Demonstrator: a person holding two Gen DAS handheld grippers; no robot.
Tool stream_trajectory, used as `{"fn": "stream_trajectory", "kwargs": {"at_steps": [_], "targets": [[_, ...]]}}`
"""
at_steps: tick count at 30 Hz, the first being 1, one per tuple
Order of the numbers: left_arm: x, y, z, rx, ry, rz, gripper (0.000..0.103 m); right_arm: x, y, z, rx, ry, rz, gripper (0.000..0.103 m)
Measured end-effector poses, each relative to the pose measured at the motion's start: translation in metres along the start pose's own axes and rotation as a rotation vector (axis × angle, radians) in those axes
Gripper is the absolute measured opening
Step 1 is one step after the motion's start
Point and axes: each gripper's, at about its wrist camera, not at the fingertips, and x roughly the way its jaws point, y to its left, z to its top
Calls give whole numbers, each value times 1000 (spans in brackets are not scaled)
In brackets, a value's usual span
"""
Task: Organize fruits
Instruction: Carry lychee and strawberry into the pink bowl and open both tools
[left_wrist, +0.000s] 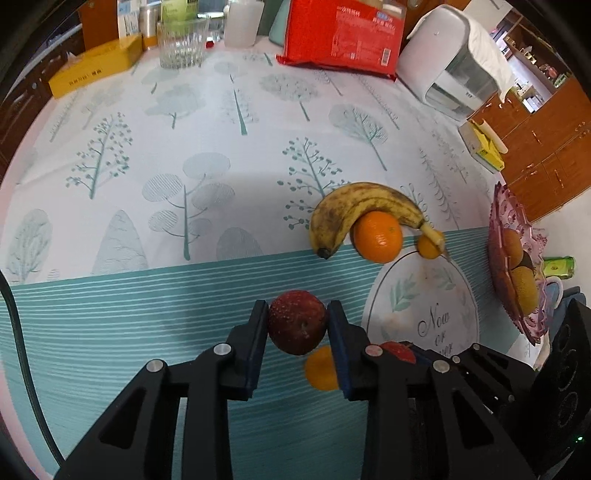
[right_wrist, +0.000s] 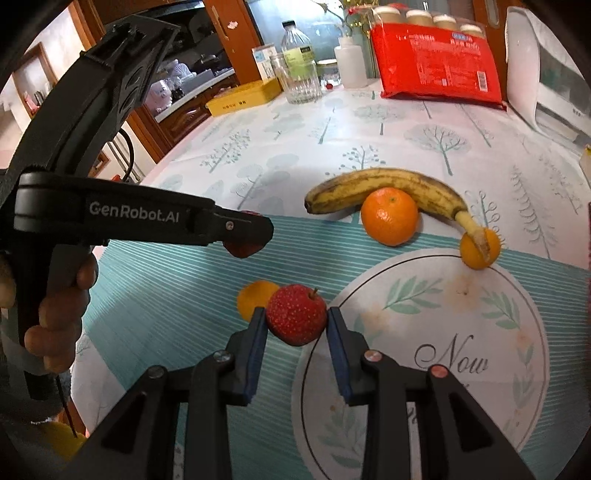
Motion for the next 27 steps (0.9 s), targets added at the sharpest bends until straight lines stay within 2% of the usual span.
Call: {"fn": "stream_trajectory", "kwargs": {"at_steps": [4, 10, 17, 27], "targets": [[-17, -10, -5, 15, -22, 6, 31, -22, 1, -3, -2, -36, -1, 33], [-41, -48, -17, 69, -63, 8, 31, -65, -10, -15, 11, -90, -1, 33], [-56, -135, -26, 170, -98, -34, 31, -126, -40, -32, 31, -147, -25, 33], [-68, -265, -22, 271, -161, -85, 31, -227, -122, -42, 65, -236, -131, 33]]}}
